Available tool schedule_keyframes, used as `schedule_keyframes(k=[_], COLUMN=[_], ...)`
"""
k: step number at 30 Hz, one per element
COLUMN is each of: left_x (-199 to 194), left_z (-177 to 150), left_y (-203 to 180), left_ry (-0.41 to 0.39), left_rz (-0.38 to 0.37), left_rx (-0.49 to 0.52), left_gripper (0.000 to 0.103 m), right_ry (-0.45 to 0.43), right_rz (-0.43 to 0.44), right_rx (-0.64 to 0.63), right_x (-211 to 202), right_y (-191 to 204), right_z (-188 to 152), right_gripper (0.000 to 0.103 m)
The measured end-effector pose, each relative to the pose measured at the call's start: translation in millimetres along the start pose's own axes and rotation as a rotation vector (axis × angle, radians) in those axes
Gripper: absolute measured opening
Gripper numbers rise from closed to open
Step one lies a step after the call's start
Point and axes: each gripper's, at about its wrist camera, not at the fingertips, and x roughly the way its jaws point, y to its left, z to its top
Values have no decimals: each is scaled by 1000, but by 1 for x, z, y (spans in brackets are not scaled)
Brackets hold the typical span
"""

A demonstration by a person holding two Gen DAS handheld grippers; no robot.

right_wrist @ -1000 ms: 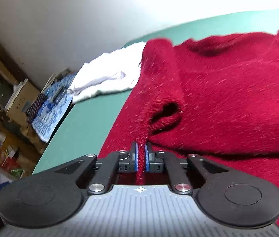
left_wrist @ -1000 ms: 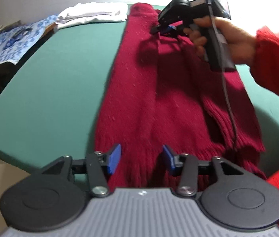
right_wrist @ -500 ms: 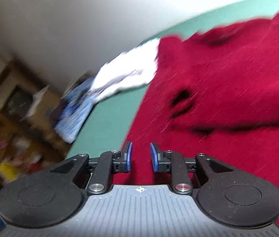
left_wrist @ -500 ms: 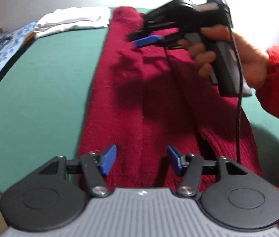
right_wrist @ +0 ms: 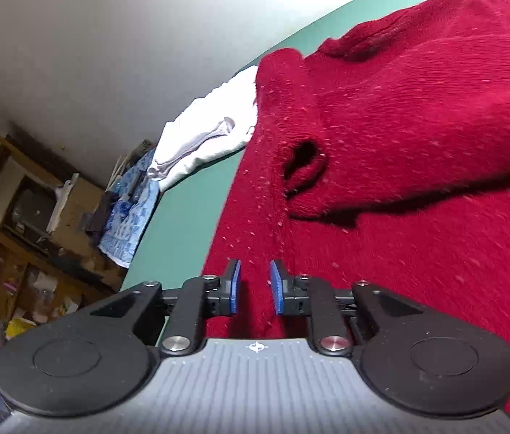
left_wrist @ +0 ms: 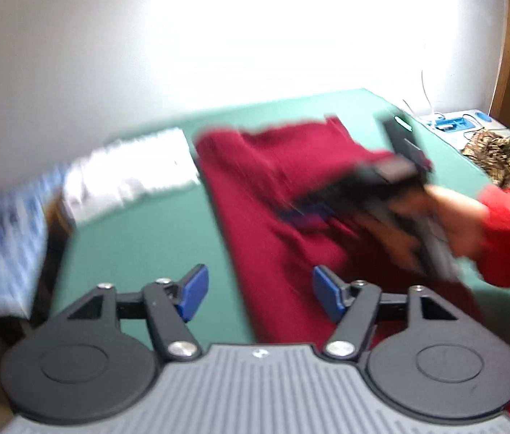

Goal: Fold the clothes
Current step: 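Grasp the sweater sleeve cuff with the right gripper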

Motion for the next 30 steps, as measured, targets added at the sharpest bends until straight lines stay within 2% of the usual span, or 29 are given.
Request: schedule_keyframes(k=[1, 2, 4, 6, 7, 8, 9, 11, 14, 17, 22, 23, 26, 30], left_x=[3, 7, 22, 45, 55, 69, 84, 118, 166, 190, 219, 224, 241, 249], left_z=[11, 21, 39, 50, 54, 59, 63, 70, 76, 76, 73, 72, 70, 62], left_y=[15, 30, 54, 67, 67, 66, 64, 54, 20, 5, -5, -7, -14, -18], left_ry=[-22, -37, -52, -55, -46, -37, -28, -6, 20, 54, 117, 130, 168, 205], left_rz=[-1, -9, -32, -54, -74, -105, -137, -218, -277, -289, -287, -287, -285, -276], left_rx=[33, 59, 120, 199, 232, 249, 265, 268, 291, 273, 217, 206, 173, 148], left_gripper=[72, 74, 73, 67, 61, 51, 47, 45, 45, 47, 48, 50, 60, 62], right_ry=[-12, -34, -92, -184, -233, -283, -333, -420, -463, -469, -482, -491, -527, -572], right_rz=[-26, -60, -136, -213, -252, -291, -329, -396, -439, -448, -404, -411, -431, -463], right_rx=[20, 31, 42, 105, 142, 179, 216, 315, 494, 545, 707, 723, 715, 666], right_x=[-7, -16, -34, -67, -86, -104, -122, -158, -190, -190, -168, -163, -158, -150], right_y=[-1, -1, 1, -7, -13, -18, -24, -38, -63, -73, -93, -96, -99, -107], right_z=[0, -1, -5, -7, -7, -8, -9, -11, -15, -8, -1, 2, 16, 37], right_gripper=[20, 27, 27, 28, 31, 40, 47, 48, 48, 50, 50, 46, 47, 47])
